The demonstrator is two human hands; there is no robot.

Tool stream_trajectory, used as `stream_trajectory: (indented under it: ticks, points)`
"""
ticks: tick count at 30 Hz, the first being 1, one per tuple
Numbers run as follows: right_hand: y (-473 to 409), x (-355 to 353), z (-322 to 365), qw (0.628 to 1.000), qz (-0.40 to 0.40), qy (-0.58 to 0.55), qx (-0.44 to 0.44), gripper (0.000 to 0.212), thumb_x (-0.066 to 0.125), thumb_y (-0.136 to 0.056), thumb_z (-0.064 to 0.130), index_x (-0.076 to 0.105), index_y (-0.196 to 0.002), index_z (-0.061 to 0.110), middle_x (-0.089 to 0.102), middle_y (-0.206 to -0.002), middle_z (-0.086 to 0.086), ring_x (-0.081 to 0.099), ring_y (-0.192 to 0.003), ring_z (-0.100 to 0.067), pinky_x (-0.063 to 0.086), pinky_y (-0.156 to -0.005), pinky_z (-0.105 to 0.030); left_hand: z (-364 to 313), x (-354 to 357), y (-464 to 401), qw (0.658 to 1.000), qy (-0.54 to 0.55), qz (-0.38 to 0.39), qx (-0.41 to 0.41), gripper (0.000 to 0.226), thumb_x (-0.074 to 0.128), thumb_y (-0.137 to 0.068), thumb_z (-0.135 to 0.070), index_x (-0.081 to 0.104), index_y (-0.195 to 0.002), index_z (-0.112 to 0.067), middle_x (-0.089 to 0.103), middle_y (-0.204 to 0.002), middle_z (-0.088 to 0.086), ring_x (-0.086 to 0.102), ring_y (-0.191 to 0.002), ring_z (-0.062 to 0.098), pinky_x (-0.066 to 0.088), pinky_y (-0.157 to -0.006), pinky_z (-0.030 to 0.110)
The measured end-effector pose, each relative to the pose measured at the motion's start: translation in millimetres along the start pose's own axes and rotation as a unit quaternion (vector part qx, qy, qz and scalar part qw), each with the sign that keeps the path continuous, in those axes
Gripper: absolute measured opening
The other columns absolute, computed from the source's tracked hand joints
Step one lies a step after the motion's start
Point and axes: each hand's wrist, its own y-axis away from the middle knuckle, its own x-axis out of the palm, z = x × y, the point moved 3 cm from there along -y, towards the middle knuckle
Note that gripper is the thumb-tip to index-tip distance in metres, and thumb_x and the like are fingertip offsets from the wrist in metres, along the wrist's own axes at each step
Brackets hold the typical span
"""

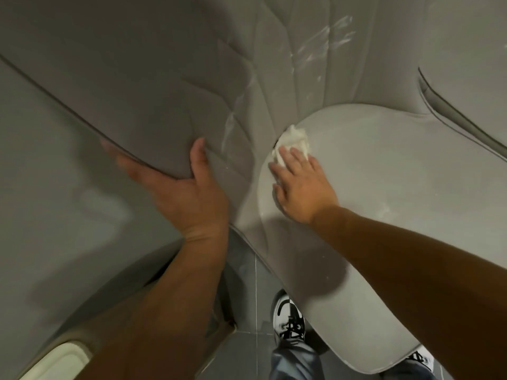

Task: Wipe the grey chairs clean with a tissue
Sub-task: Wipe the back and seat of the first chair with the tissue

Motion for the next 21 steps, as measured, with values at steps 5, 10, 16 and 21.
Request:
stream_trajectory:
  ticks: [5,10,16,21]
  points:
    - [77,8,27,0.972,0.072,-0.020,-0.222,0.049,0.053,-0.088,0.030,0.055,-0.136,0.019,0.050,-0.144,-0.010,0.047,-0.133,-0.031,0.035,-0.110,-0.049,4,1,1,0.992,-0.047,0.015,0.117,0.080,0.059,-0.101,-0.029,0.016,-0.151,0.016,0.020,-0.156,0.032,0.027,-0.148,0.034,0.014,-0.119,0.014]
    - [118,-14,-7,0.968,0.041,-0.078,-0.233,0.048,0.065,-0.080,0.009,0.064,-0.128,0.012,0.063,-0.129,-0.010,0.062,-0.116,-0.028,0.047,-0.103,-0.039,4,0,0,0.980,-0.093,0.014,0.176,0.056,0.057,-0.102,-0.025,0.025,-0.147,-0.014,0.033,-0.146,0.043,0.035,-0.140,0.039,0.022,-0.120,0.020]
    - [41,-66,-53,0.971,-0.164,-0.149,0.087,0.041,0.053,-0.084,0.013,0.063,-0.124,0.010,0.061,-0.128,-0.014,0.053,-0.119,-0.035,0.037,-0.104,-0.034,9,-2,-3,0.973,-0.084,0.017,0.215,0.070,0.070,-0.088,-0.014,0.028,-0.144,-0.011,0.036,-0.146,0.031,0.038,-0.139,0.038,0.023,-0.121,0.024]
    - [-30,-45,-26,0.979,-0.062,-0.143,0.135,0.062,0.054,-0.086,0.027,0.039,-0.144,0.012,0.041,-0.149,-0.011,0.034,-0.139,-0.031,0.027,-0.115,-0.037,12,-2,0,0.972,-0.084,0.034,0.218,0.082,0.075,-0.085,-0.021,0.020,-0.146,-0.013,0.032,-0.149,0.015,0.041,-0.139,0.047,0.027,-0.121,0.034]
